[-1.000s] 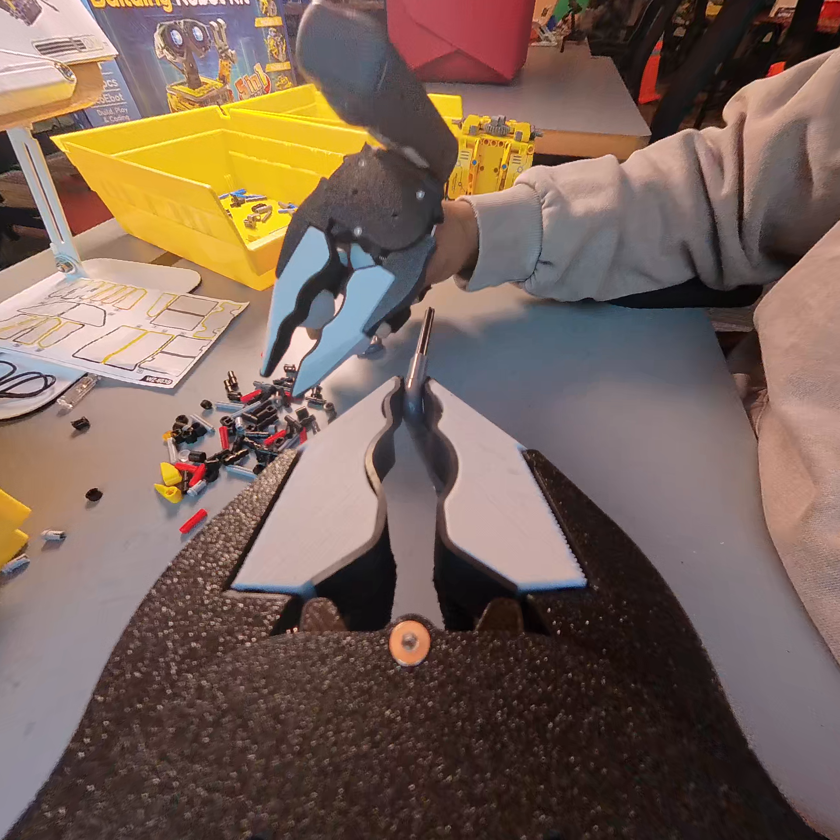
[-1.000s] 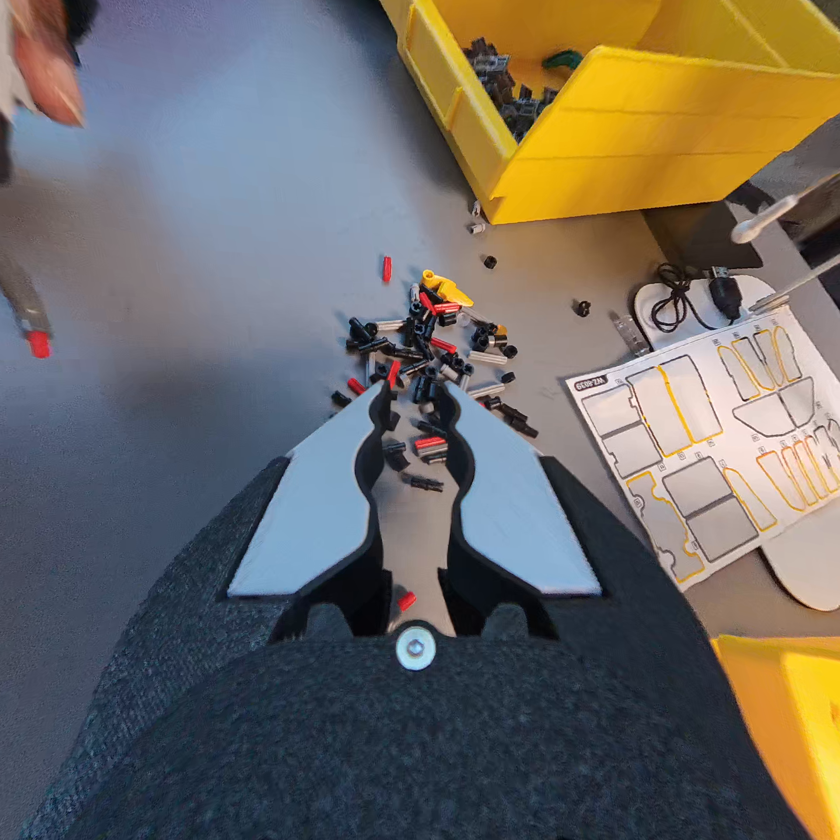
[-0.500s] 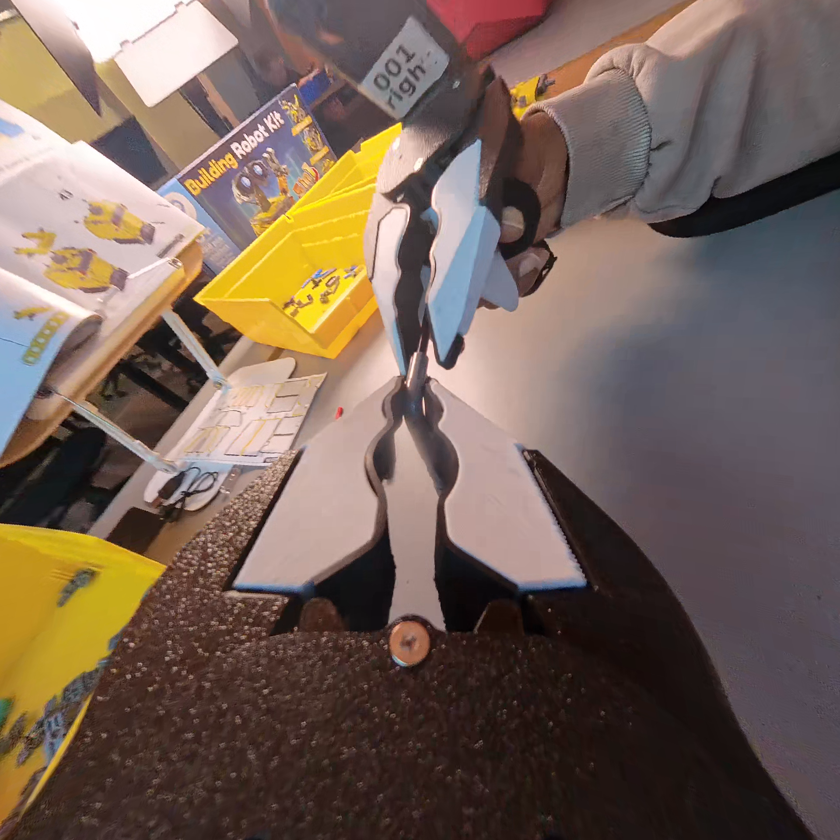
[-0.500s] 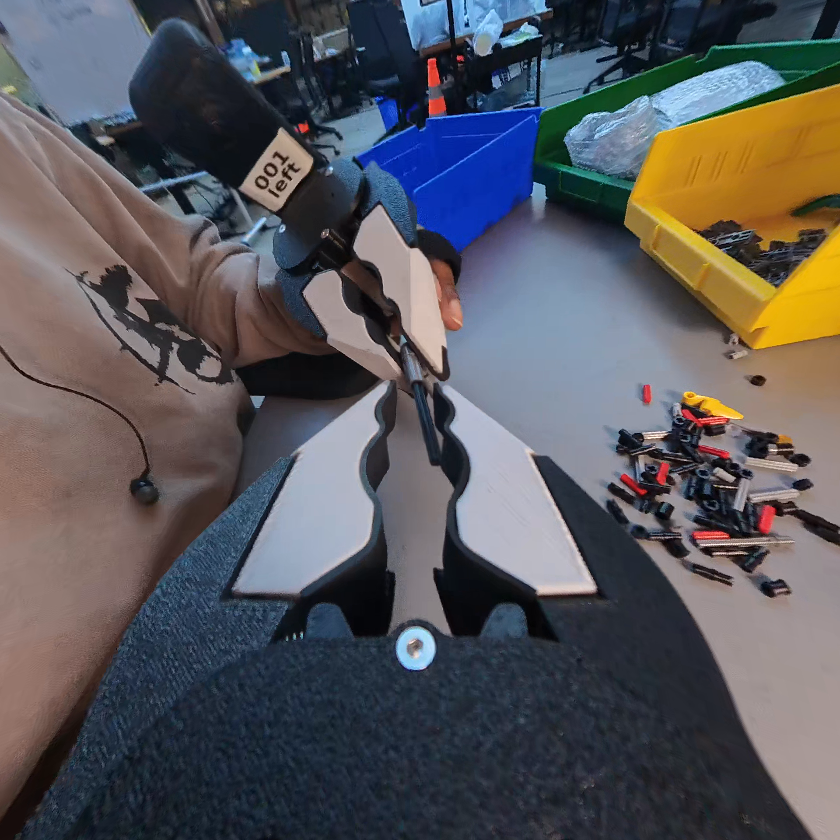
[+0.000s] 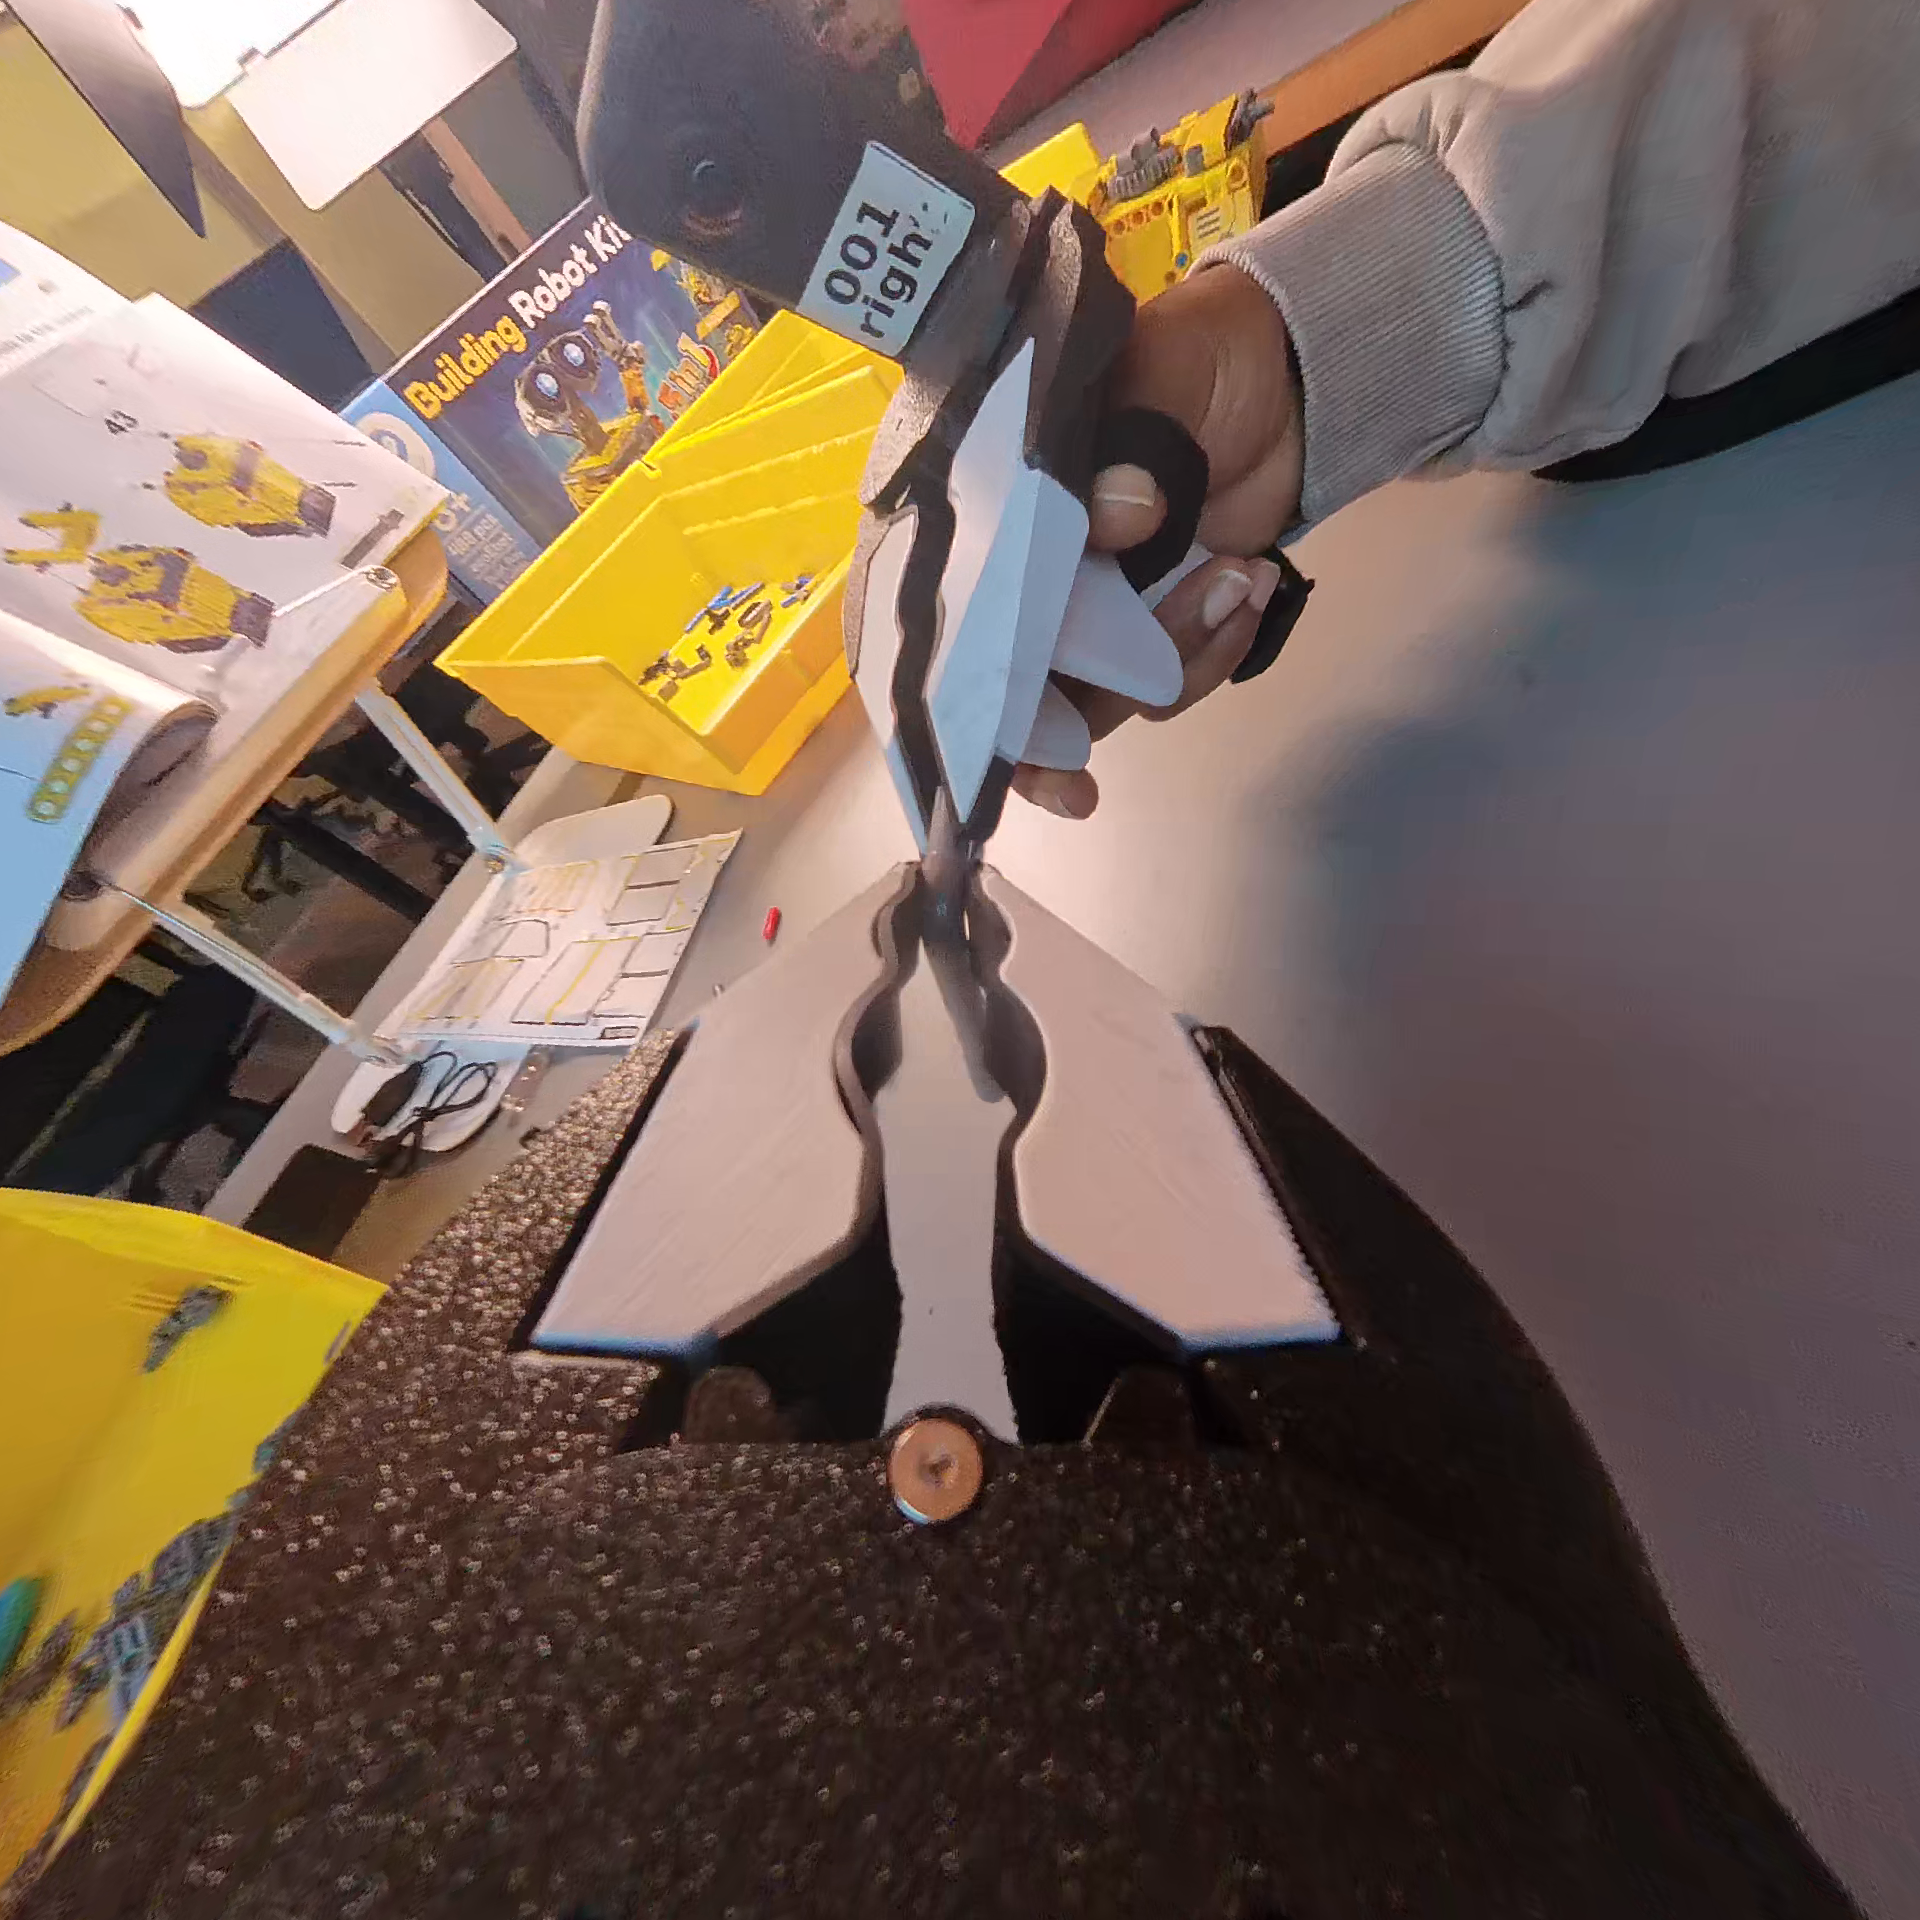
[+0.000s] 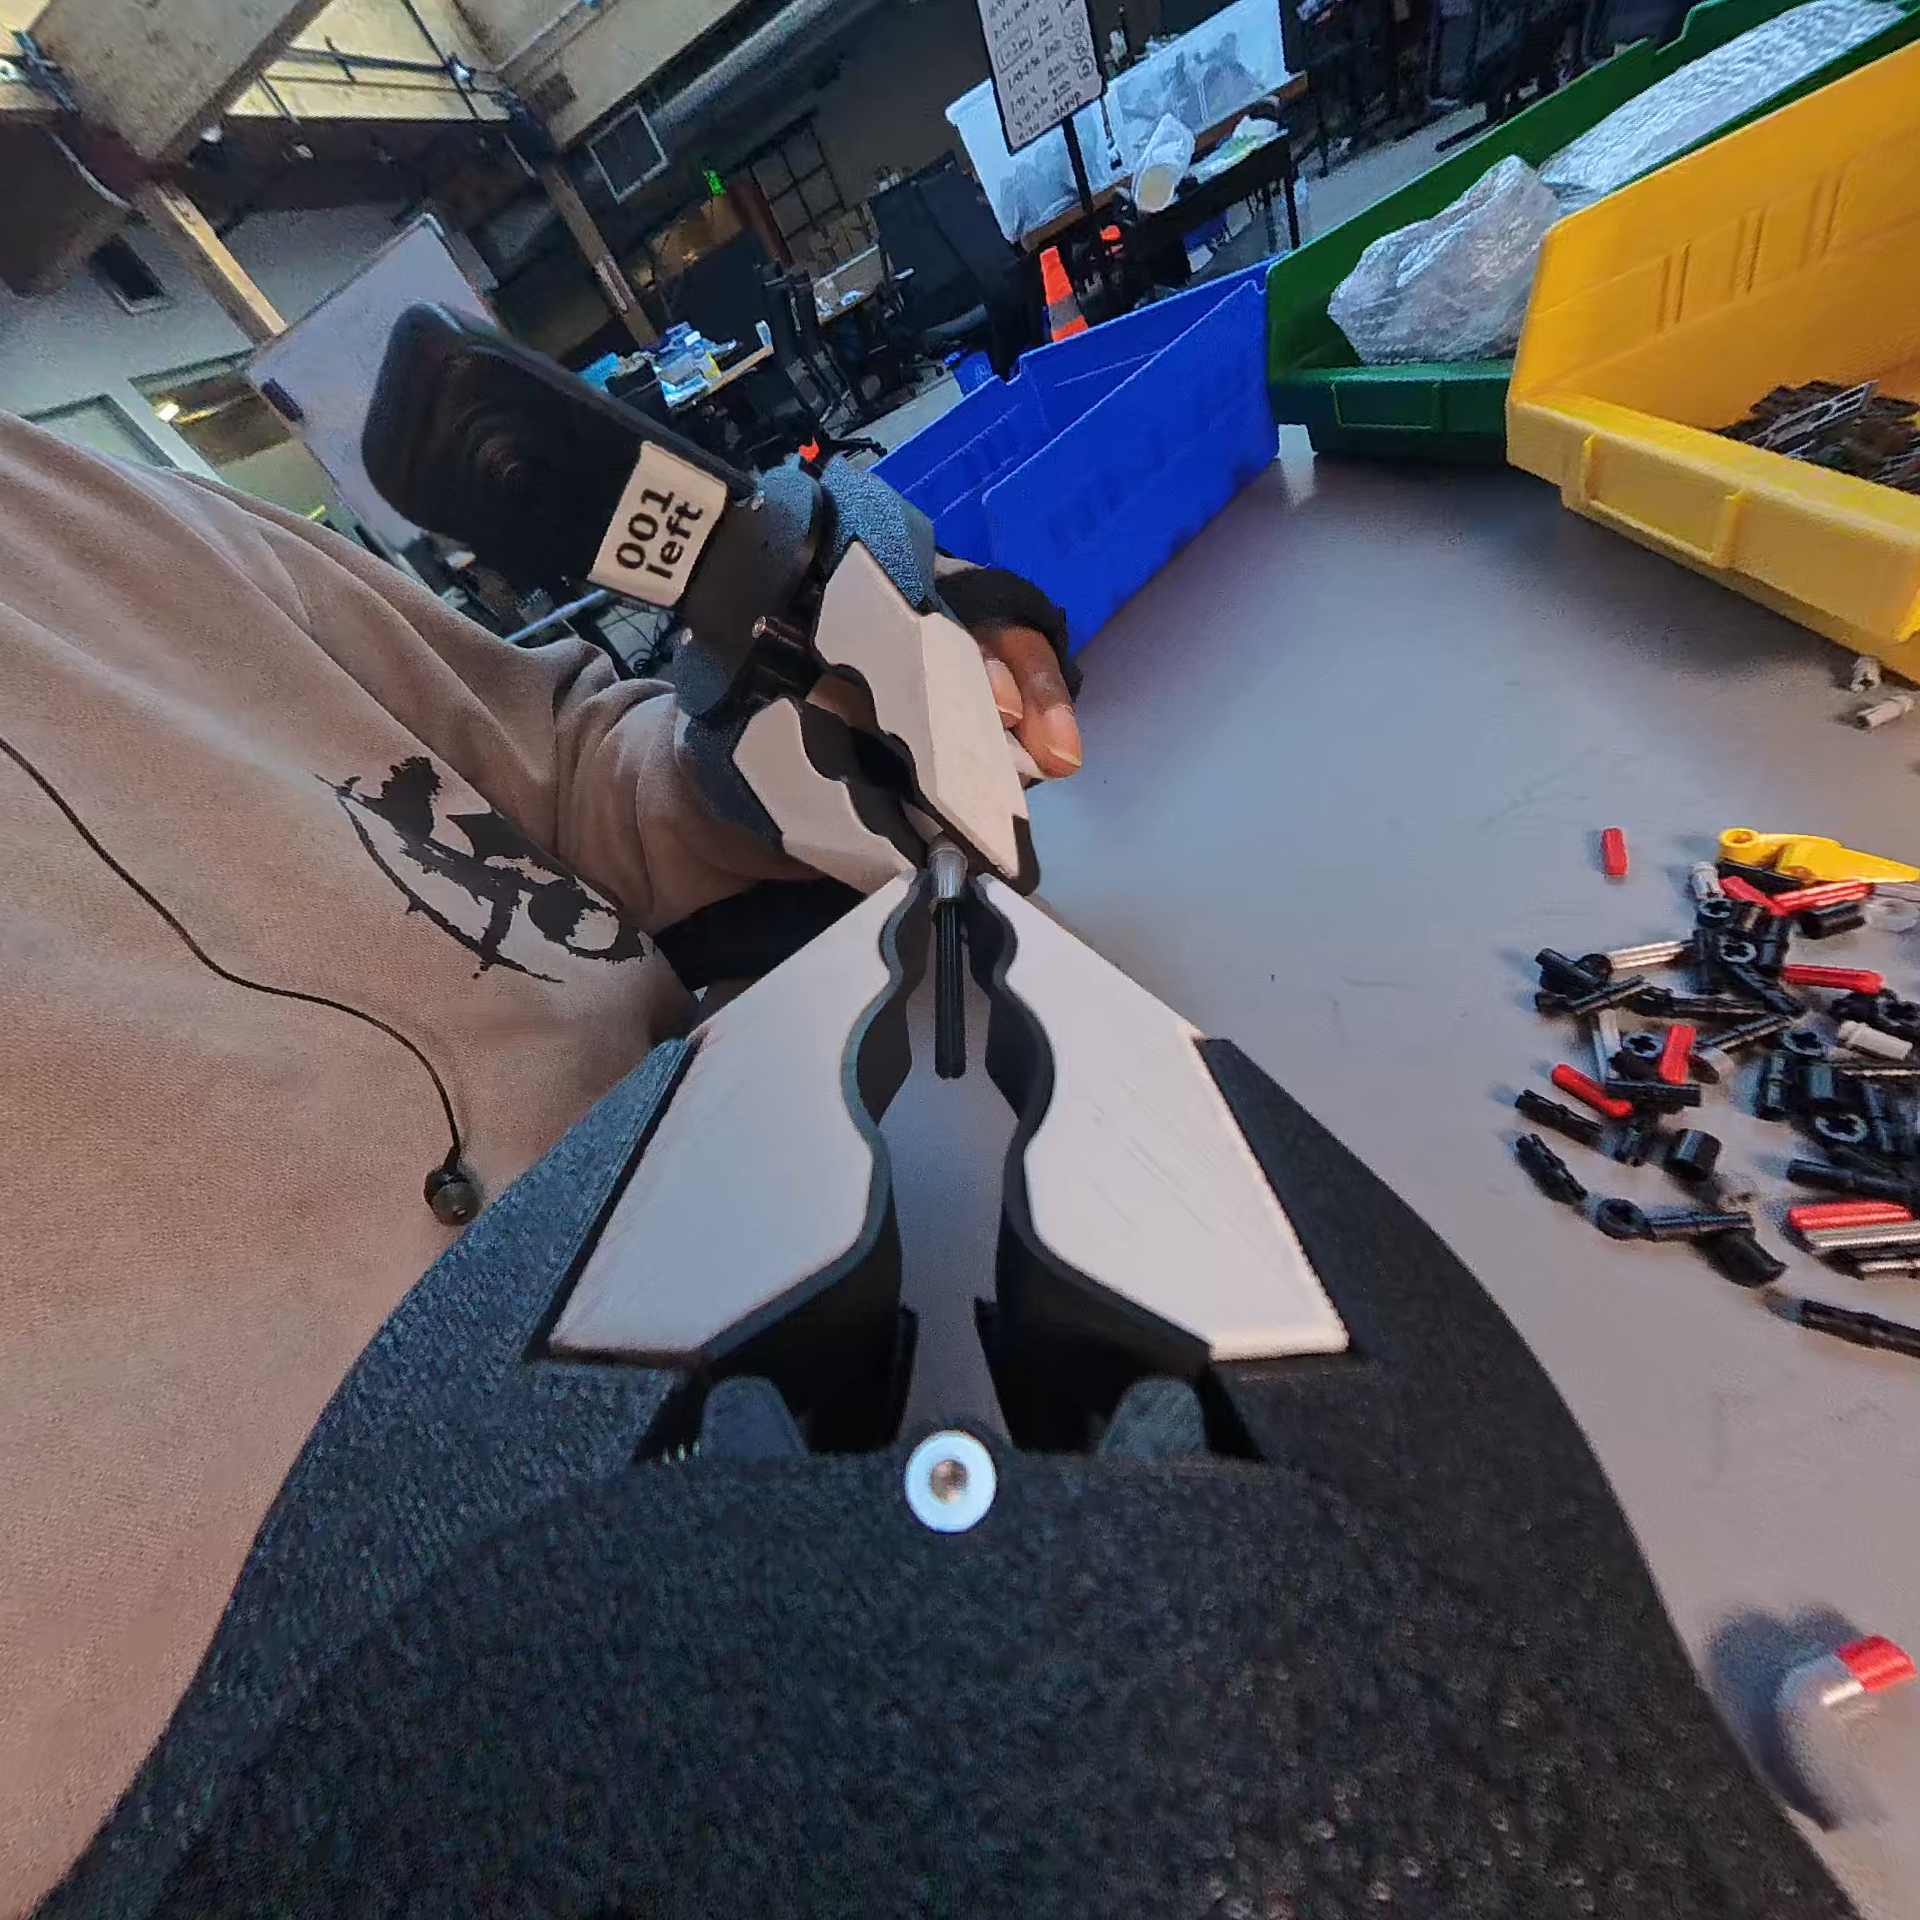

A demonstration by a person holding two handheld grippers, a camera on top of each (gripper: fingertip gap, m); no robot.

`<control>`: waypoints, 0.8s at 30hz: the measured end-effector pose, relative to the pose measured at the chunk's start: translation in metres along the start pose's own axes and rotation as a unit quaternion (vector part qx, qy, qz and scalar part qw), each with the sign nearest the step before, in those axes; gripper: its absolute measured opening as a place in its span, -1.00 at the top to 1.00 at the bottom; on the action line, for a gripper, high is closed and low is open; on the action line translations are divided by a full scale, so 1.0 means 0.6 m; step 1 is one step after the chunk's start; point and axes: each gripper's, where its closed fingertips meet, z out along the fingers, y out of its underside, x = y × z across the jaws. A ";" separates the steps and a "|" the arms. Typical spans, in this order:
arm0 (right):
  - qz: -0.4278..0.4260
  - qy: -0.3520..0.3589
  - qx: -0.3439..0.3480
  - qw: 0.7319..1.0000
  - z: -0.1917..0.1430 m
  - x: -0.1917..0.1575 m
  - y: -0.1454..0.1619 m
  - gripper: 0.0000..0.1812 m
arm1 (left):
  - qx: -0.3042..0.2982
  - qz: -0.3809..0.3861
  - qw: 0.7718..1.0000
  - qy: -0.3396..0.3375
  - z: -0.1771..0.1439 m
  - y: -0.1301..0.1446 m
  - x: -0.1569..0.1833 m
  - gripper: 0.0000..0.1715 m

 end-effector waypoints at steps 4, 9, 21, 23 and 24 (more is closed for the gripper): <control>0.006 -0.005 -0.005 1.000 -0.011 0.007 0.007 0.95 | -0.003 -0.014 1.000 0.014 0.001 0.005 0.004 0.91; 0.018 -0.012 0.001 1.000 -0.008 0.007 0.008 0.94 | -0.008 -0.020 1.000 0.021 0.000 0.007 0.005 0.92; -0.015 -0.044 0.016 0.999 -0.018 -0.016 -0.008 0.96 | 0.039 -0.094 0.993 0.063 -0.010 -0.030 0.004 0.92; -0.022 -0.047 0.016 0.999 -0.023 -0.020 -0.009 0.96 | 0.049 -0.103 0.991 0.068 -0.014 -0.036 0.002 0.92; -0.023 -0.046 0.018 0.998 -0.028 -0.019 -0.012 0.96 | 0.059 -0.112 0.990 0.056 -0.022 -0.037 -0.011 0.92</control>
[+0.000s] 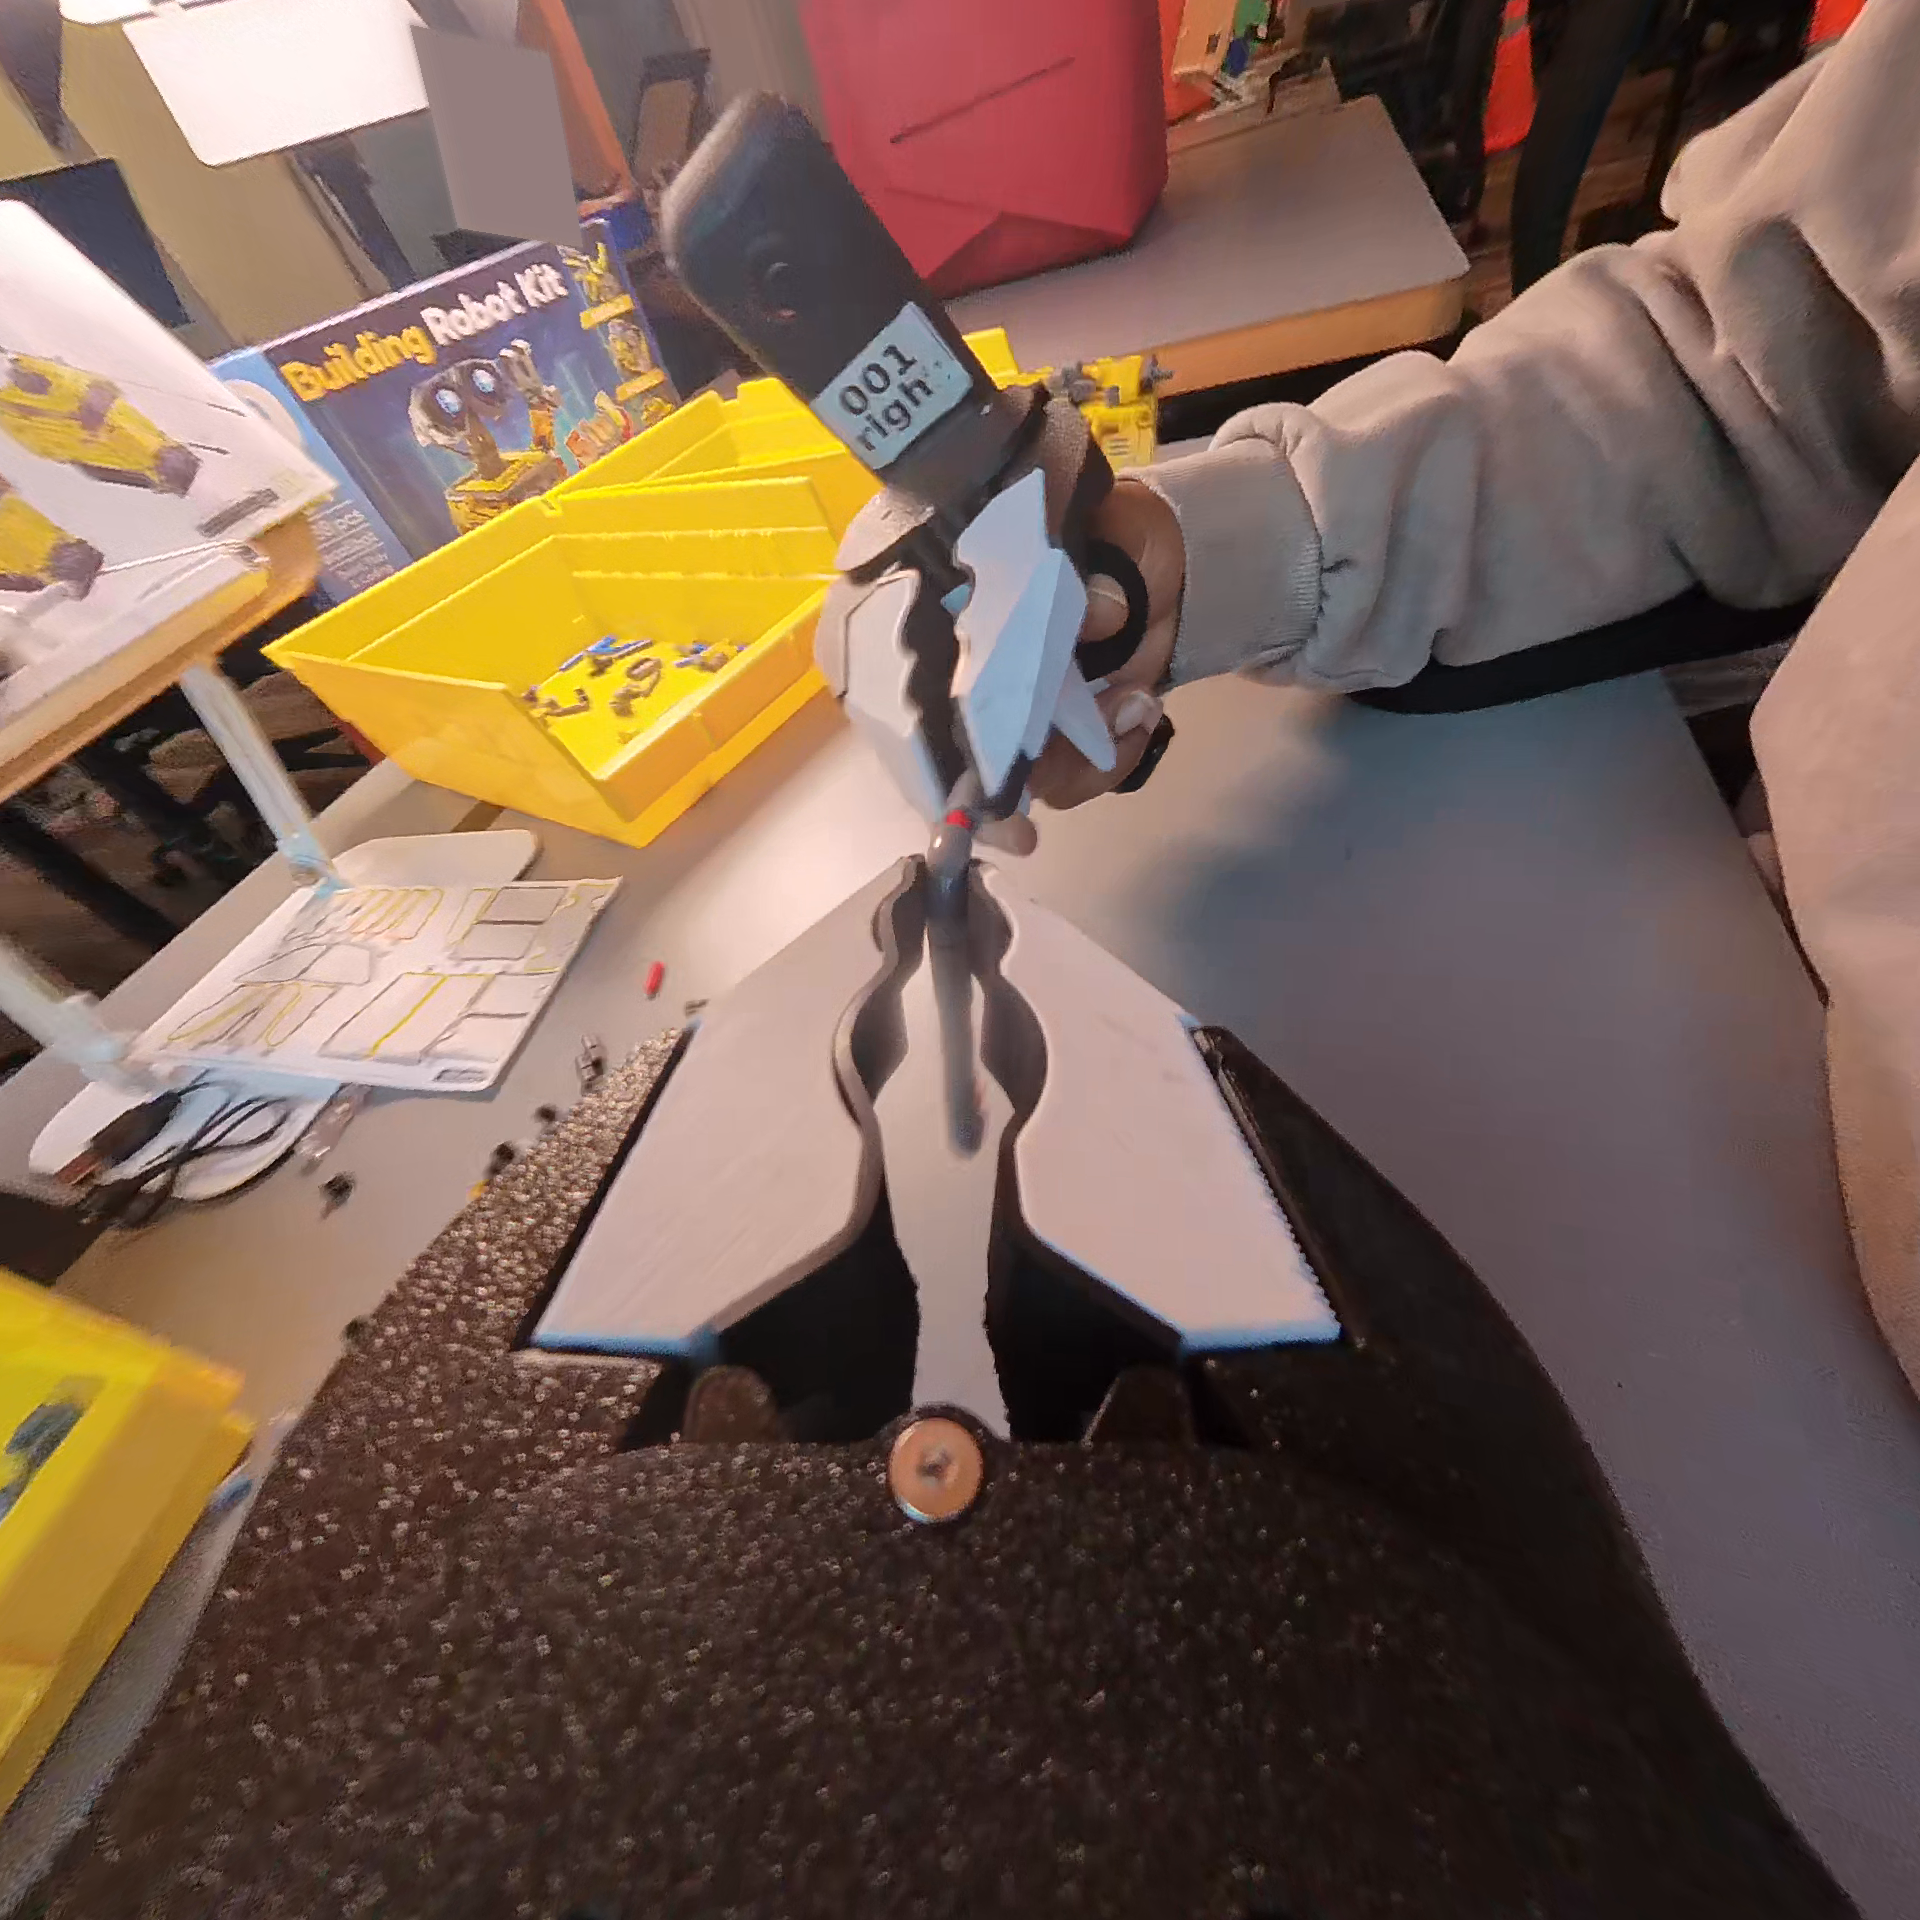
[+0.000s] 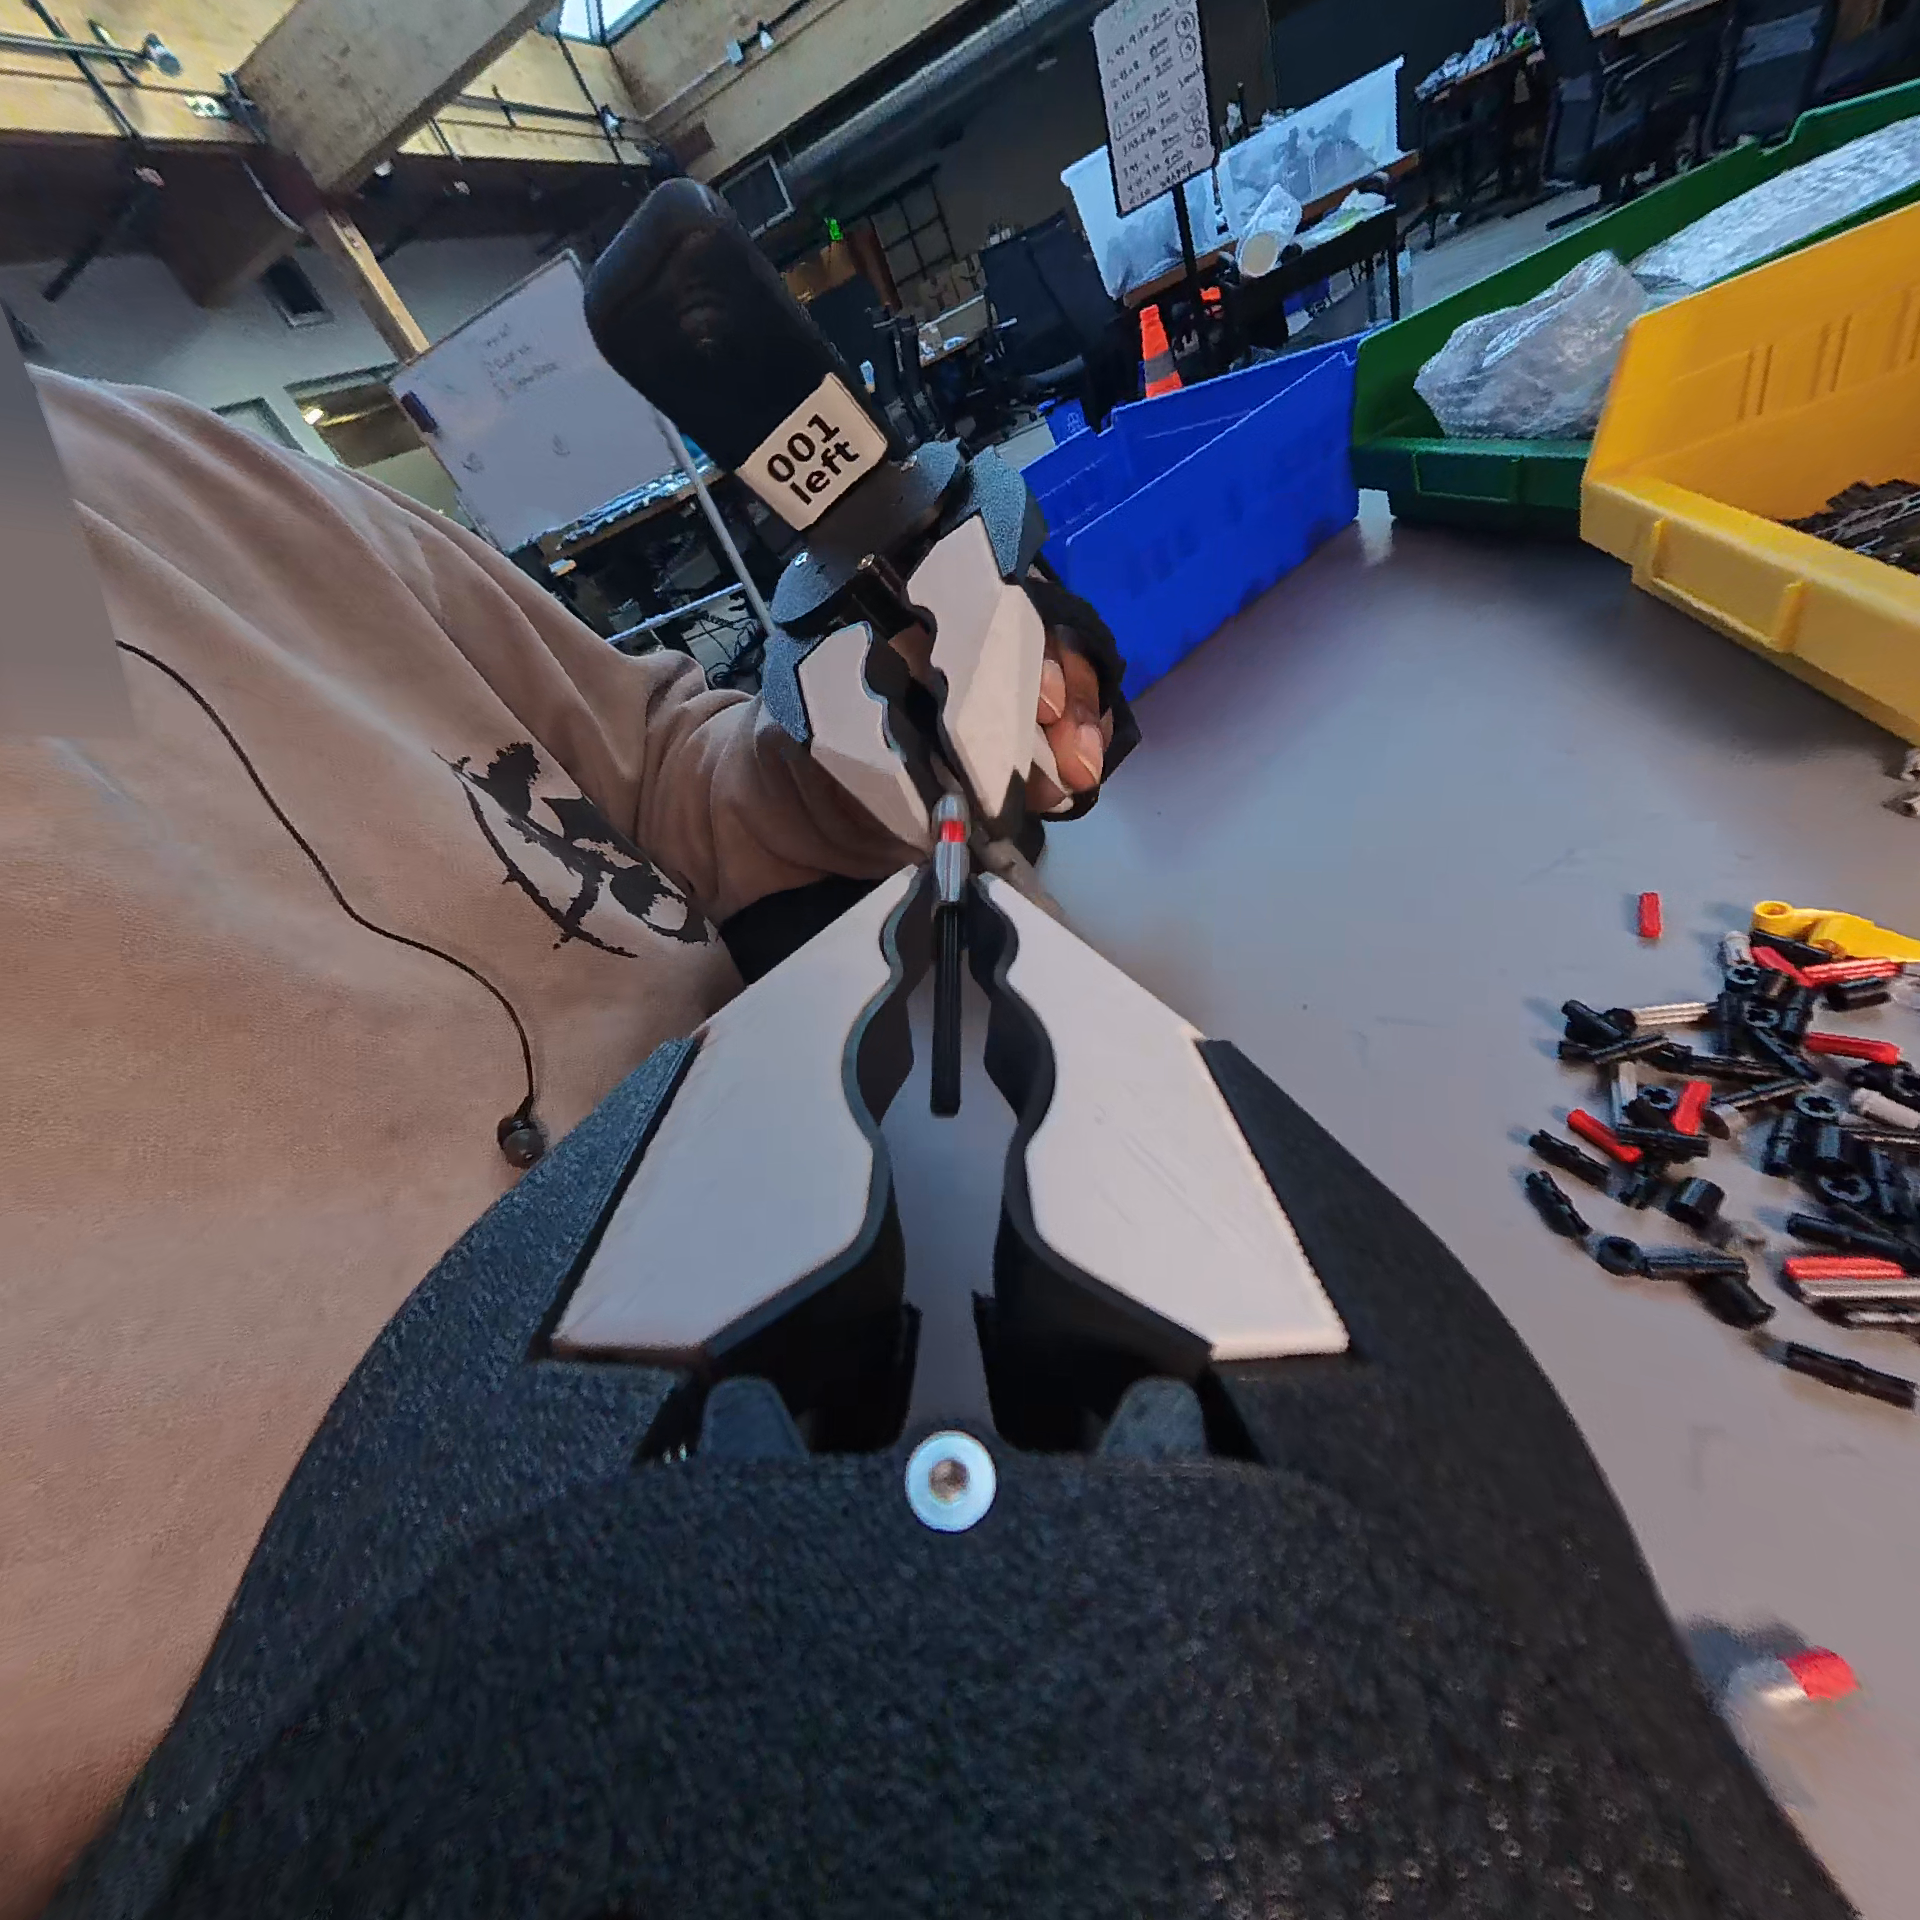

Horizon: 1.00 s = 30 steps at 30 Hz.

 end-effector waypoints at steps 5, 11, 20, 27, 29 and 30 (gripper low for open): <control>-0.026 0.099 0.027 0.994 -0.114 0.028 -0.018 0.95 | 0.057 -0.087 0.993 -0.062 -0.082 -0.006 -0.083 0.93; -0.107 0.207 0.037 0.972 -0.163 0.044 -0.062 0.95 | 0.030 -0.116 0.993 -0.019 -0.015 0.009 -0.063 0.93; -0.379 0.376 -0.033 0.845 -0.220 0.050 -0.096 0.95 | 0.007 -0.147 0.989 -0.009 -0.011 0.043 -0.046 0.92; -0.346 0.494 -0.167 0.780 -0.313 0.152 -0.095 0.95 | 0.000 -0.162 0.987 0.011 -0.002 0.051 -0.036 0.92; -0.336 0.517 -0.204 0.760 -0.352 0.192 -0.094 0.94 | -0.002 -0.162 0.987 0.016 -0.001 0.052 -0.032 0.92; -0.333 0.523 -0.215 0.755 -0.366 0.208 -0.094 0.95 | -0.005 -0.162 0.987 0.017 0.000 0.054 -0.031 0.92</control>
